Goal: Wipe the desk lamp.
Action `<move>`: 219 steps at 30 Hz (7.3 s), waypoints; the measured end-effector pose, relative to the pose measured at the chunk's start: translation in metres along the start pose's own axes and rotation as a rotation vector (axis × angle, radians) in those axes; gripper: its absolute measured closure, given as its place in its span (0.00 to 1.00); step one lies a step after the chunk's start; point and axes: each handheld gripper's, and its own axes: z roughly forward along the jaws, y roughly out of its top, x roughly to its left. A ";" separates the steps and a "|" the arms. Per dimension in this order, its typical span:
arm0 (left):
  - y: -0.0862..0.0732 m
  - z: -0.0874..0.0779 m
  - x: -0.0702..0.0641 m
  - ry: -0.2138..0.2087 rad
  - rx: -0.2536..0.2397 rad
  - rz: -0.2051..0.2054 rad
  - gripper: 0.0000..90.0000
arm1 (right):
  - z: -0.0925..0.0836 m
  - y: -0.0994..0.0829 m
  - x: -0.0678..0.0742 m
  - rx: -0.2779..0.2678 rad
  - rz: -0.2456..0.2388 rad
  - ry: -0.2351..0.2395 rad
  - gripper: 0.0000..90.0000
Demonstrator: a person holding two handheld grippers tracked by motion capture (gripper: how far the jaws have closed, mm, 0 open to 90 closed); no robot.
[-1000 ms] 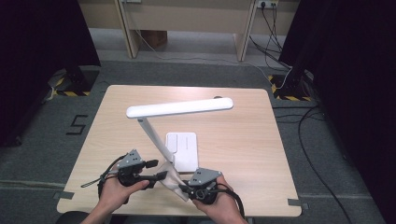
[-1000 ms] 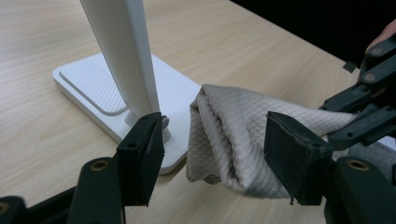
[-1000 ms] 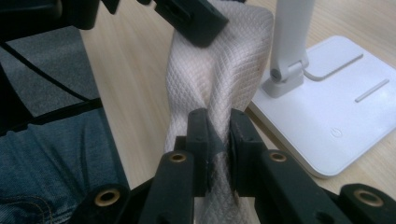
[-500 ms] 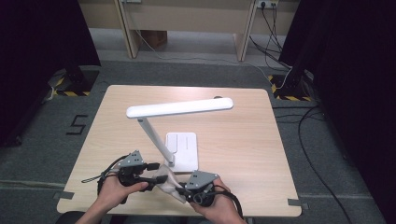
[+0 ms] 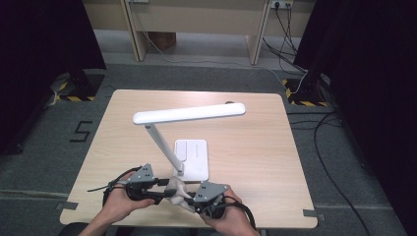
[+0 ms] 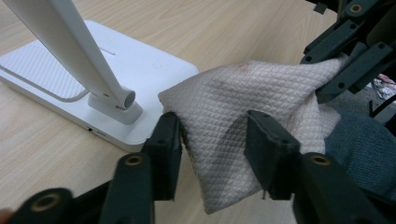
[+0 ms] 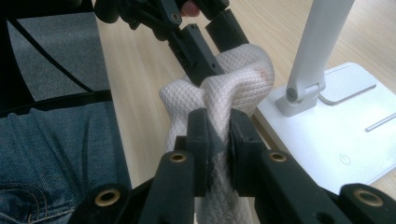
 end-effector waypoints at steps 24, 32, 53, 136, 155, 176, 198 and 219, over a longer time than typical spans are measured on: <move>0.004 -0.020 0.002 0.070 -0.062 0.044 0.39 | -0.003 0.008 -0.003 -0.019 -0.036 -0.032 0.90; 0.008 -0.017 -0.002 -0.030 -0.053 0.055 0.33 | -0.005 0.008 -0.006 -0.024 -0.034 -0.045 0.90; 0.004 -0.013 -0.009 -0.015 -0.001 0.235 0.66 | -0.007 0.015 -0.006 -0.062 -0.028 -0.017 0.90; 0.062 -0.137 0.007 0.471 -0.461 0.154 0.95 | 0.078 -0.022 -0.088 0.087 0.293 -0.253 1.00; 0.100 -0.158 0.005 0.549 -0.529 0.198 0.95 | 0.077 -0.023 -0.089 0.083 0.288 -0.249 1.00; 0.137 -0.137 -0.001 0.530 -0.448 0.237 0.95 | 0.078 -0.024 -0.089 0.076 0.291 -0.244 1.00; 0.149 -0.121 -0.002 0.516 -0.402 0.208 0.95 | 0.077 -0.025 -0.090 0.069 0.284 -0.235 1.00; 0.157 -0.112 -0.003 0.511 -0.396 0.190 0.95 | 0.076 -0.031 -0.090 0.024 0.294 -0.227 1.00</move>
